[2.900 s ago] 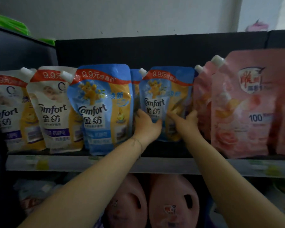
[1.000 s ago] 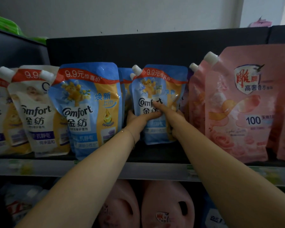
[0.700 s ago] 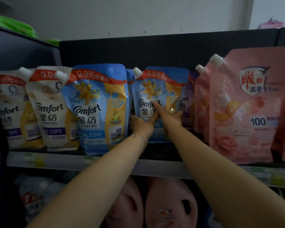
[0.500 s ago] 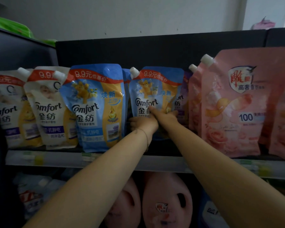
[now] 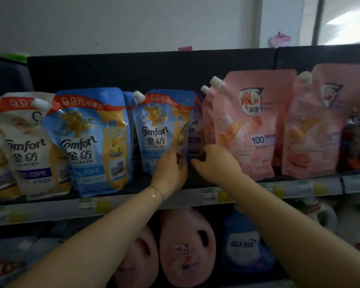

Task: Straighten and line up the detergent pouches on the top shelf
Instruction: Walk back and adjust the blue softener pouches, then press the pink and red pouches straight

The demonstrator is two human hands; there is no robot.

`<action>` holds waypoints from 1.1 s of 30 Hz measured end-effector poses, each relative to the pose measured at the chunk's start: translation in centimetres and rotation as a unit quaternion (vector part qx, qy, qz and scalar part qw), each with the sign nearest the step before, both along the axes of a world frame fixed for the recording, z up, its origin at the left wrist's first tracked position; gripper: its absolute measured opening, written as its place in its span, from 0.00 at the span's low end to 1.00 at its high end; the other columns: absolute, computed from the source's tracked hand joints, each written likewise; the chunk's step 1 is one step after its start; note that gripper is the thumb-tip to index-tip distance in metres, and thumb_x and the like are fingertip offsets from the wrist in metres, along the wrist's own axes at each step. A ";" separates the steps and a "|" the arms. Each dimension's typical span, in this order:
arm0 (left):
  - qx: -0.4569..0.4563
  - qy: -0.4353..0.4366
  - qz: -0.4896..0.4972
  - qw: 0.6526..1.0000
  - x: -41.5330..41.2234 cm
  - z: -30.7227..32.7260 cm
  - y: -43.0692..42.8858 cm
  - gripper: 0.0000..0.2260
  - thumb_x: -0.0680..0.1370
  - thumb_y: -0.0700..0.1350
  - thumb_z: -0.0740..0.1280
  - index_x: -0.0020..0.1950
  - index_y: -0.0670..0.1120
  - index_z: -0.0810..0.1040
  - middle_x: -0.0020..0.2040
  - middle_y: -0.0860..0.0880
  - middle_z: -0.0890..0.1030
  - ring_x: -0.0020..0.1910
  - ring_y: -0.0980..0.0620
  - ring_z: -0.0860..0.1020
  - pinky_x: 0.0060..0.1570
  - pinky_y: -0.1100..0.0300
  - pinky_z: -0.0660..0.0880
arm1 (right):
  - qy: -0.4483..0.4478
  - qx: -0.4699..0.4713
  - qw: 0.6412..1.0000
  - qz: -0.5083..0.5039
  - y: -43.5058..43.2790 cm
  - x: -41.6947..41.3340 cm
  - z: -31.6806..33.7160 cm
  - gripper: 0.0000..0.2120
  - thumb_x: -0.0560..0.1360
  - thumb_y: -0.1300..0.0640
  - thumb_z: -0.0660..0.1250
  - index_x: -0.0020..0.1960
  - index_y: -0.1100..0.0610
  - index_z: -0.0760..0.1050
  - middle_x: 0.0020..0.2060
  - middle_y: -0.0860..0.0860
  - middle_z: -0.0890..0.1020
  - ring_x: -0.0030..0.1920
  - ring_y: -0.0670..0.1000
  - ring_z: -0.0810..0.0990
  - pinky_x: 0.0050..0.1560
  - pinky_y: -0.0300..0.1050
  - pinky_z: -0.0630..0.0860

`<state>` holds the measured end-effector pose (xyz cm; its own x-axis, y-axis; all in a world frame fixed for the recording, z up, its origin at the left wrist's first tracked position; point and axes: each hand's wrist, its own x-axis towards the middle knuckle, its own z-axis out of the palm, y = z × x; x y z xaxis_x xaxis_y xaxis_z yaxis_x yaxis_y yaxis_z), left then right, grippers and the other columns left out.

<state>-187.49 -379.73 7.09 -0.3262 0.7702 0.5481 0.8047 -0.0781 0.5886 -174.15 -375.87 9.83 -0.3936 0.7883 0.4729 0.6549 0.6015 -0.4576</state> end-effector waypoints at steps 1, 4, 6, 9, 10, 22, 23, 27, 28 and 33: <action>-0.015 0.025 -0.015 0.999 0.4 -0.5 -0.1 0.06 0.77 0.45 0.65 0.53 0.45 0.73 0.49 0.47 0.74 0.48 0.47 0.75 0.47 0.51 0.74 | -0.022 0.013 1.000 -0.014 -0.2 0.8 -0.3 0.15 0.73 0.43 0.66 0.47 0.56 0.74 0.41 0.53 0.78 0.44 0.57 0.78 0.42 0.48 0.76; -0.030 0.107 -0.027 0.993 1.8 -1.8 -0.3 0.07 0.78 0.45 0.65 0.51 0.44 0.72 0.50 0.46 0.74 0.51 0.45 0.74 0.49 0.47 0.74 | -0.045 0.063 0.996 -0.042 -0.5 3.1 -0.8 0.13 0.74 0.44 0.64 0.45 0.54 0.73 0.40 0.51 0.78 0.42 0.56 0.78 0.39 0.46 0.74; -0.030 0.150 -0.022 0.988 2.9 -2.2 -0.2 0.10 0.78 0.49 0.64 0.54 0.45 0.70 0.53 0.46 0.74 0.53 0.46 0.74 0.50 0.47 0.73 | -0.042 0.089 0.993 -0.072 -0.6 4.8 -0.9 0.13 0.74 0.44 0.63 0.42 0.54 0.72 0.38 0.51 0.77 0.41 0.56 0.78 0.38 0.44 0.70; -0.008 0.174 -0.018 0.985 5.0 -2.0 0.3 0.17 0.77 0.55 0.64 0.61 0.47 0.67 0.55 0.48 0.76 0.55 0.47 0.75 0.52 0.49 0.72 | -0.053 0.118 0.986 -0.105 0.2 7.3 -1.2 0.13 0.75 0.43 0.61 0.42 0.54 0.69 0.42 0.52 0.77 0.40 0.56 0.76 0.37 0.44 0.68; 0.007 0.178 -0.020 0.984 5.9 -1.9 0.7 0.21 0.77 0.56 0.65 0.64 0.49 0.65 0.56 0.49 0.76 0.55 0.48 0.75 0.52 0.49 0.72 | -0.052 0.127 0.984 -0.112 0.7 8.1 -1.2 0.14 0.75 0.43 0.61 0.47 0.54 0.69 0.47 0.52 0.75 0.41 0.56 0.76 0.37 0.45 0.68; -0.005 0.050 0.022 0.998 12.0 -1.2 5.3 0.50 0.67 0.64 0.70 0.68 0.71 0.29 0.69 0.48 0.60 0.60 0.36 0.74 0.60 0.37 0.70 | -0.040 0.170 0.985 0.017 9.1 13.5 -4.7 0.38 0.75 0.33 0.52 0.77 0.42 0.37 0.76 0.58 0.38 0.75 0.63 0.49 0.71 0.60 0.58; -0.006 0.046 0.018 0.999 12.0 -1.2 5.5 0.52 0.66 0.64 0.72 0.68 0.72 0.28 0.70 0.48 0.59 0.60 0.36 0.74 0.59 0.38 0.71 | -0.038 0.177 0.983 0.028 9.5 13.5 -5.1 0.38 0.74 0.32 0.50 0.76 0.41 0.33 0.76 0.57 0.34 0.75 0.63 0.46 0.71 0.60 0.56; 0.024 0.039 -0.014 0.999 11.7 -1.4 6.0 0.58 0.62 0.60 0.78 0.68 0.72 0.29 0.71 0.48 0.57 0.65 0.43 0.70 0.62 0.41 0.72 | 0.016 0.206 0.977 0.052 10.4 13.4 -6.4 0.38 0.73 0.32 0.51 0.77 0.43 0.39 0.77 0.55 0.39 0.75 0.64 0.50 0.64 0.63 0.67; 0.030 0.036 -0.022 0.999 11.5 -1.6 6.1 0.60 0.61 0.59 0.79 0.69 0.72 0.30 0.70 0.50 0.56 0.66 0.47 0.68 0.63 0.44 0.71 | 0.035 0.217 0.974 0.060 10.5 13.4 -6.6 0.38 0.72 0.33 0.54 0.77 0.45 0.45 0.77 0.56 0.43 0.74 0.65 0.53 0.60 0.63 0.71; 0.079 0.023 -0.107 0.991 10.3 -2.1 6.5 0.56 0.64 0.56 0.78 0.75 0.65 0.38 0.72 0.66 0.51 0.69 0.69 0.55 0.69 0.57 0.60 | 0.051 0.252 0.964 0.070 10.9 13.5 -7.1 0.36 0.71 0.36 0.58 0.75 0.51 0.56 0.76 0.59 0.51 0.70 0.67 0.61 0.53 0.62 0.76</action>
<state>-177.20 -373.25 5.03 -0.1376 0.7226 0.6774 0.7852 -0.3373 0.5193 -160.64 -364.99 2.72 -0.4106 0.3903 0.8240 0.5184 0.8434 -0.1412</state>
